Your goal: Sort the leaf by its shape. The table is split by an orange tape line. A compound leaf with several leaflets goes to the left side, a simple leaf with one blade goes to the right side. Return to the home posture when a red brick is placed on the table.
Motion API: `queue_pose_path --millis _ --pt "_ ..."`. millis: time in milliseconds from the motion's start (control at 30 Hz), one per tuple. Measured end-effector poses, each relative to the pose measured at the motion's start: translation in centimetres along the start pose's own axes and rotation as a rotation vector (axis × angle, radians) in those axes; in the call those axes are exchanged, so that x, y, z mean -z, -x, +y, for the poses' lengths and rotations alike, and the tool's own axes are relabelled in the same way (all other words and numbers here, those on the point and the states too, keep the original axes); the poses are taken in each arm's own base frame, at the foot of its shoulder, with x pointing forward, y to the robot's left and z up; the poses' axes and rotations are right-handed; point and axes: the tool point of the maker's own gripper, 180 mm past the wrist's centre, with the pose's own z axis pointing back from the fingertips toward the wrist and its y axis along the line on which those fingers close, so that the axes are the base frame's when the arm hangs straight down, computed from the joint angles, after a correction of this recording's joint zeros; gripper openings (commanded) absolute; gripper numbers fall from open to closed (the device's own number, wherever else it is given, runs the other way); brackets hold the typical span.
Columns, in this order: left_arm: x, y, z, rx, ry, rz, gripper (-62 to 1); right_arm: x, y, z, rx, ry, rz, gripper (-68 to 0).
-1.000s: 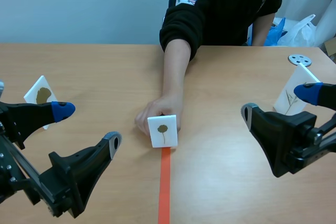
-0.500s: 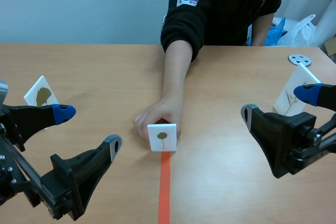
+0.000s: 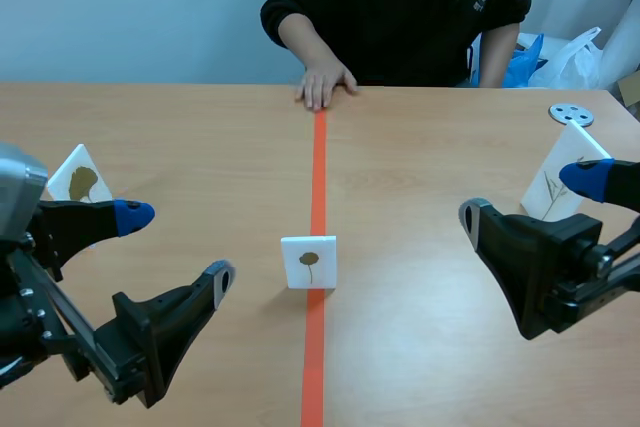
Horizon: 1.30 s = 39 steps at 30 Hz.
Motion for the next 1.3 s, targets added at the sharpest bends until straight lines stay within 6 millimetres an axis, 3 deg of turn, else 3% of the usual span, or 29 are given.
queue_pose_path --millis 233,600,767,1000,1300 --pt "2.3 3.7 1.2 0.012 0.066 0.049 1.4 0.0 0.0 0.0 0.0 0.0 0.0 0.4" --pt "8.4 5.4 -1.6 0.164 0.253 0.036 1.4 0.0 0.0 0.0 -0.004 0.0 0.002 0.4" --pt "10.5 5.9 -1.8 0.187 0.289 0.031 1.4 0.0 0.1 0.0 -0.01 0.001 0.005 0.4" --pt "12.4 6.8 -1.9 0.221 0.318 0.048 1.4 0.0 0.1 0.0 -0.01 0.001 0.005 0.4" --pt "13.3 9.1 -3.7 0.211 0.347 0.079 1.4 0.0 0.1 0.0 -0.01 0.001 0.005 0.4"
